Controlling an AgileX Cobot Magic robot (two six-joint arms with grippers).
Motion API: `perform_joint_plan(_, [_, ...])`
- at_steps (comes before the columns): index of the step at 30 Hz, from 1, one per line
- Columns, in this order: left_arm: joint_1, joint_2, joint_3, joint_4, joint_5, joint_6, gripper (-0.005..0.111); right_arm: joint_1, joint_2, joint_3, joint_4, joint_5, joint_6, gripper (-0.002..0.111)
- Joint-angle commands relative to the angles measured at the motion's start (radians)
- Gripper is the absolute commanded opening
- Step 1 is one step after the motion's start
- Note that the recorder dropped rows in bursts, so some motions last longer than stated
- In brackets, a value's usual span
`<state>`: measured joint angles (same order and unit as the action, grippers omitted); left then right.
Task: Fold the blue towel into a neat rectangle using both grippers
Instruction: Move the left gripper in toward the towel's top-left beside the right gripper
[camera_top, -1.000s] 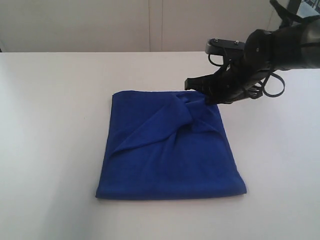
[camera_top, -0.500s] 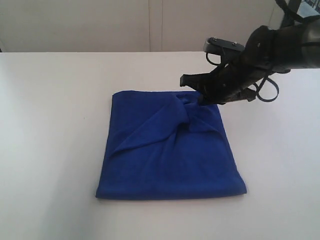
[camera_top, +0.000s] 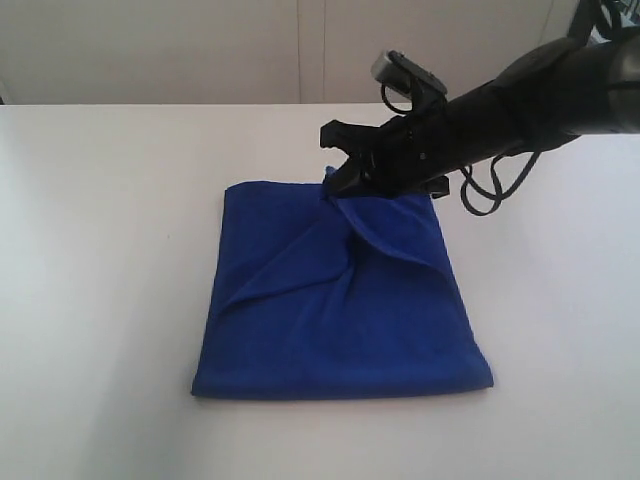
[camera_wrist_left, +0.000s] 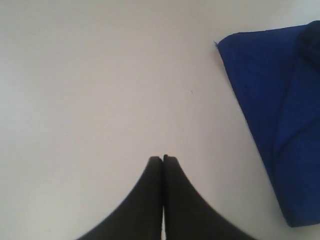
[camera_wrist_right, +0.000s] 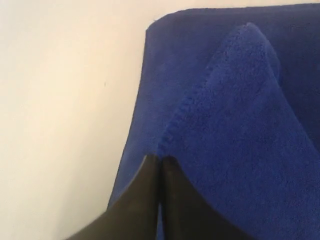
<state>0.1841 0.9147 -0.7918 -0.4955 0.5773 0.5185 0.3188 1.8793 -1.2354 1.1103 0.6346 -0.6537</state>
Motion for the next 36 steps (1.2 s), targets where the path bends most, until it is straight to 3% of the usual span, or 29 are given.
perform_joint_plan(1, [0.003, -0.007, 0.004, -0.068, 0.027, 0.001, 0.000, 0.000, 0.010, 0.000, 0.017, 0.039, -0.060, 0.000])
perform_joint_plan(9, [0.003, -0.005, 0.004, -0.172, 0.106, 0.082, 0.000, -0.002, 0.051, 0.000, 0.015, -0.027, -0.058, 0.000])
perform_joint_plan(19, [-0.020, -0.005, 0.004, -0.198, 0.218, 0.114, 0.000, -0.096, 0.005, 0.000, -0.100, -0.103, -0.011, 0.000])
perform_joint_plan(26, [-0.133, 0.074, 0.004, -0.207, 0.257, 0.114, 0.000, -0.127, 0.005, 0.000, -0.283, -0.101, 0.068, 0.000])
perform_joint_plan(30, [-0.225, 0.187, 0.004, -0.319, 0.129, 0.114, 0.000, -0.127, 0.009, 0.000, -0.283, -0.107, 0.068, 0.000])
perform_joint_plan(36, [-0.426, 0.446, -0.019, -0.490, -0.096, 0.114, 0.000, -0.127, 0.033, 0.000, -0.279, -0.109, 0.068, 0.000])
